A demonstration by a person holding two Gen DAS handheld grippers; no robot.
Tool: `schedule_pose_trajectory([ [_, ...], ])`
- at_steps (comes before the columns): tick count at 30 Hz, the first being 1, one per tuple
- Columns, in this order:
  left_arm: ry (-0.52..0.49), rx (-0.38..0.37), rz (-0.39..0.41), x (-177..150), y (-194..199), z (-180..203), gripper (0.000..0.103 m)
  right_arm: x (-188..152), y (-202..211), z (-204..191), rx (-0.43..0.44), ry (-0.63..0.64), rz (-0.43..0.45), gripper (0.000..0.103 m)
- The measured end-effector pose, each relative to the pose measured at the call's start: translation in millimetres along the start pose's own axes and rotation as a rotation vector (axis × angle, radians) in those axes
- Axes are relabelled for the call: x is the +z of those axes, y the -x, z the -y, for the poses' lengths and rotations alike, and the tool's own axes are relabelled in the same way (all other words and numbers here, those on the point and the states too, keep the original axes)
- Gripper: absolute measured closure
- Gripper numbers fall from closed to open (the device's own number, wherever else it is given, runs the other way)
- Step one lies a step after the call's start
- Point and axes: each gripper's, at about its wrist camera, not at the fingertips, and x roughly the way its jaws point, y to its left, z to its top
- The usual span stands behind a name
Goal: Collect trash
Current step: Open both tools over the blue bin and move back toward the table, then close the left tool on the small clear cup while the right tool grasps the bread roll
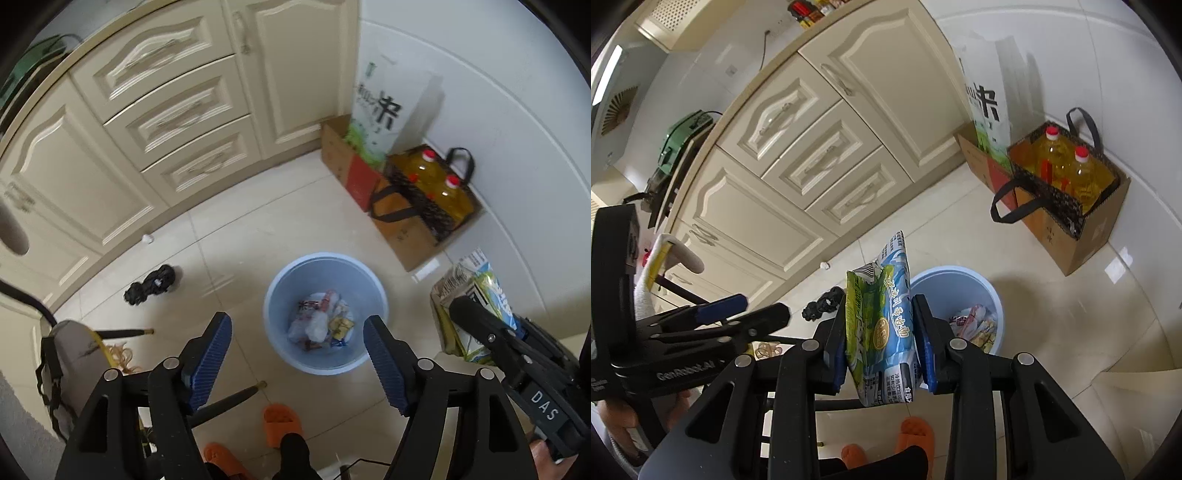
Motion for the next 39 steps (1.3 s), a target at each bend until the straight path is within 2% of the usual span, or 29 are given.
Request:
schedule_pose_trajectory([
  [3,0.03,0.032,0.001,-3.0,1.7,-1.2,0.033,-1.6,-9.5,-0.6,0.001,0.0,-0.014,0.071],
  [9,0.061,0.049,0.034,-7.6,14.0,-3.3,0.032,5.4,-24.1,-9.8,0.008,0.011,-0.016,0.07],
  [16,0.098,0.054,0.058,-18.0,38.7,-5.5,0.032,18.8,-29.0,-23.0,0.002,0.006,0.027,0.062],
  [17,0.098,0.054,0.064,-19.0,43.3,-6.3,0.032,19.2,-26.2,-26.2,0.005,0.007,0.034,0.059],
  [20,0.113,0.052,0.086,-23.9,60.3,-12.0,0.032,20.0,-18.2,-37.6,0.002,0.04,0.039,0.036],
  [21,0.122,0.048,0.093,-26.0,66.9,-15.1,0.032,19.8,-14.1,-41.3,0.001,0.048,0.042,0.036],
  [28,0.138,0.011,0.185,-55.0,136.4,-31.4,0.031,13.6,37.0,-74.7,0.029,0.087,0.081,0.036],
  [30,0.147,-0.003,0.222,-68.8,159.8,-39.4,0.027,9.9,56.4,-90.5,0.039,0.118,0.099,0.032],
  [35,0.157,-0.008,0.341,-112.2,223.3,-65.4,0.024,1.0,98.9,-135.2,0.064,0.212,0.142,0.031],
  [39,0.165,0.006,0.424,-155.3,271.2,-97.8,0.02,-6.6,126.0,-184.6,0.095,0.304,0.171,0.025],
])
